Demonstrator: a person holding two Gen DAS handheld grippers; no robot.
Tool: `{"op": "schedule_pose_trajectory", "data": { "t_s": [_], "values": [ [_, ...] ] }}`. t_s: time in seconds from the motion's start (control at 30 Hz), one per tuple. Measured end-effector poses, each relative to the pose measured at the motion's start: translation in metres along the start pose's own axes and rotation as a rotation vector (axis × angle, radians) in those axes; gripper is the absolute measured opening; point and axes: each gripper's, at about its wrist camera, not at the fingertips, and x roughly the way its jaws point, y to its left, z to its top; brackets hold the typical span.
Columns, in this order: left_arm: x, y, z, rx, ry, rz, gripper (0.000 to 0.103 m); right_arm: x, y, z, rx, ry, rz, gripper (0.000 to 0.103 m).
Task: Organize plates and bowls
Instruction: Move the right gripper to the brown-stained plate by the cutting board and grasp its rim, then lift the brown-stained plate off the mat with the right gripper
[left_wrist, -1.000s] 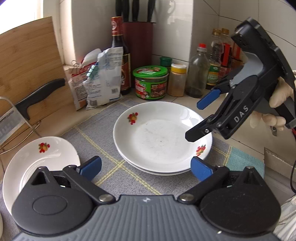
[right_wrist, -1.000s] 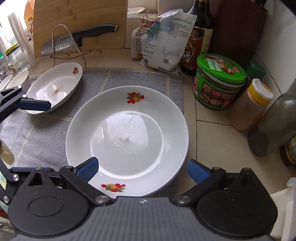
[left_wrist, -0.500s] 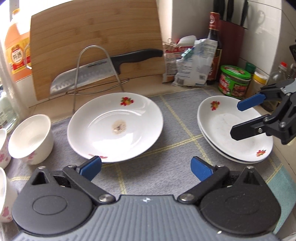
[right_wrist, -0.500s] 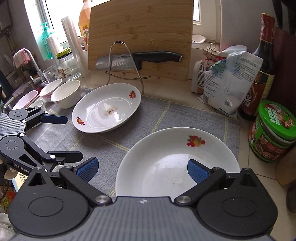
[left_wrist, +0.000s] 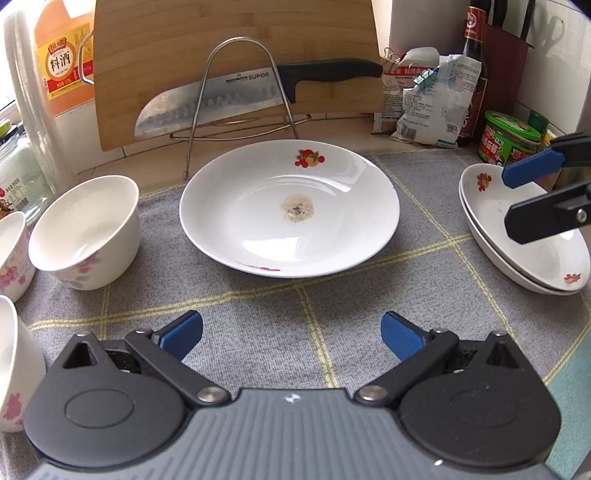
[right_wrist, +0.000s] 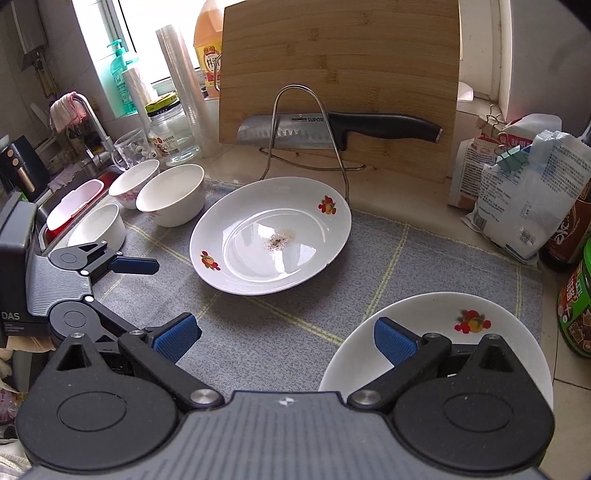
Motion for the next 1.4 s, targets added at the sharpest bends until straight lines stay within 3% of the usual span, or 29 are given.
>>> {"op": "schedule_pose_trajectory", "data": {
  "t_s": [0.27, 0.7, 1.4],
  "values": [
    [0.022, 0.019, 0.004, 0.037, 0.016, -0.054, 0.102, 0.013, 0.003, 0.013, 0.033, 0.016, -0.027, 0.103],
    [0.041, 0.029, 0.016, 0.092, -0.053, -0.091, 0.103, 0.069, -0.012, 0.05, 0.057, 0.084, 0.008, 0.103],
    [0.04, 0.032, 0.014, 0.165, -0.125, -0.117, 0.102, 0.161, -0.046, 0.102, 0.001, 0.239, 0.187, 0.103]
  ]
}}
